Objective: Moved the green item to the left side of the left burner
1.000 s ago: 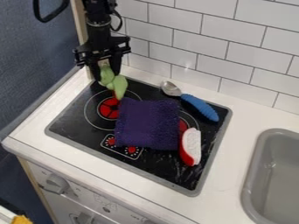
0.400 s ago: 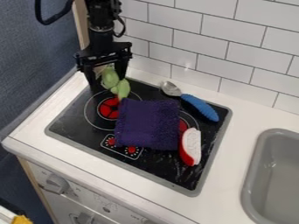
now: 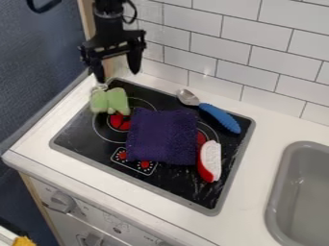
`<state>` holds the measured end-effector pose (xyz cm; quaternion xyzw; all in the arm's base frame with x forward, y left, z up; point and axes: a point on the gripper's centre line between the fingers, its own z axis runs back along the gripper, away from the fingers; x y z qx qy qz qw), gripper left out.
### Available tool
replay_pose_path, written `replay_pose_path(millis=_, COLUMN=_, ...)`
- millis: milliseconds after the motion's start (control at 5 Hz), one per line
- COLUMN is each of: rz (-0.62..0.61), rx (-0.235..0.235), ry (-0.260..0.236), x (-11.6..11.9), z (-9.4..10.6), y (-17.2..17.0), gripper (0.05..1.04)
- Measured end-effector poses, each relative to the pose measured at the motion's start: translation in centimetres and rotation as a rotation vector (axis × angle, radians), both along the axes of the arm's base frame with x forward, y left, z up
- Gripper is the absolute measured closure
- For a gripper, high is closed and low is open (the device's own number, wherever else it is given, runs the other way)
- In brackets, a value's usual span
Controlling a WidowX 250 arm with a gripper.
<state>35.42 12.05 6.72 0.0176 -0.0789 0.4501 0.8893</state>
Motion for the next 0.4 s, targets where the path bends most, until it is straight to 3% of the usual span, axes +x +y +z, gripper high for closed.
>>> replay_pose_path(millis=200, rz=-0.017, rx=-0.003, ry=-0.029, x=-0.37, z=1.31, y=-0.90, gripper=0.083)
replay_pose_path(millis=400, rz=-0.023, rx=0.025, ry=-0.018, x=-0.75, z=1.08, y=-1.08, gripper=0.083)
